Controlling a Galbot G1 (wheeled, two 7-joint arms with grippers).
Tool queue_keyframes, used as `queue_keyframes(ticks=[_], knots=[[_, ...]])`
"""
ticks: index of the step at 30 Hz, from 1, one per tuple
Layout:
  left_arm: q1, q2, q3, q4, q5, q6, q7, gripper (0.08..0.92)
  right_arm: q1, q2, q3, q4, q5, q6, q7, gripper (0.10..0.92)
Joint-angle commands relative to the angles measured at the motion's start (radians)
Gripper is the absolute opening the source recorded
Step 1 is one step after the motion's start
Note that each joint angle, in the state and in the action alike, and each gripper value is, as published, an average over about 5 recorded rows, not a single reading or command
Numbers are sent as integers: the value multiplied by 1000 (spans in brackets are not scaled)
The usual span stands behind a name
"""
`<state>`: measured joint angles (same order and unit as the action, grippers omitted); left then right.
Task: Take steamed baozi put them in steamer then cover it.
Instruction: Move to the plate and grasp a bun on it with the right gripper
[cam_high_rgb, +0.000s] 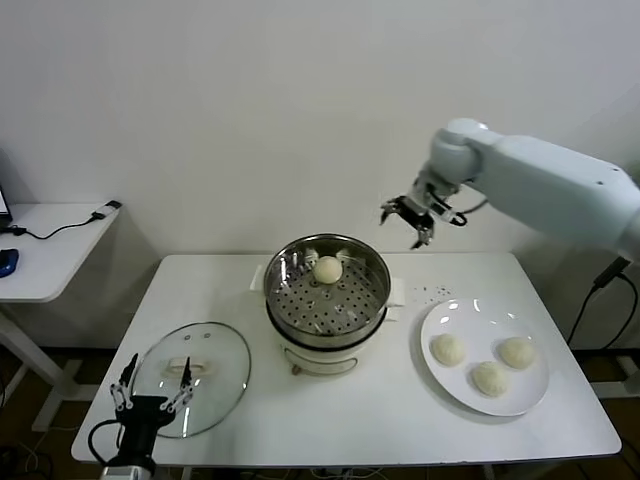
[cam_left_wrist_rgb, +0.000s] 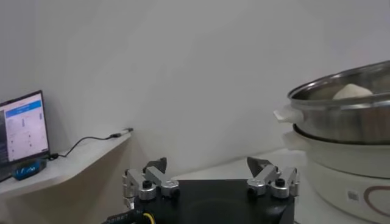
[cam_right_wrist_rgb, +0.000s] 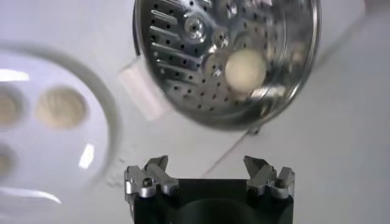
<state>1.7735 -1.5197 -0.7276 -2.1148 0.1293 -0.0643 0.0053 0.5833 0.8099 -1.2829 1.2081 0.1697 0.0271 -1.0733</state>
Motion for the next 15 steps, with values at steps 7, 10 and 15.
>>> queue_keyframes(ticks=[7, 10, 15], knots=[[10, 2, -3, 6, 1, -3, 1, 823, -349, -240, 107, 26, 191, -307, 28, 823], [10, 1, -2, 9, 3, -3, 1, 823, -432, -218, 159, 0, 125, -292, 13, 823], [11, 0, -2, 14, 6, -3, 1, 823, -516, -171, 219, -30, 58, -279, 3, 823]])
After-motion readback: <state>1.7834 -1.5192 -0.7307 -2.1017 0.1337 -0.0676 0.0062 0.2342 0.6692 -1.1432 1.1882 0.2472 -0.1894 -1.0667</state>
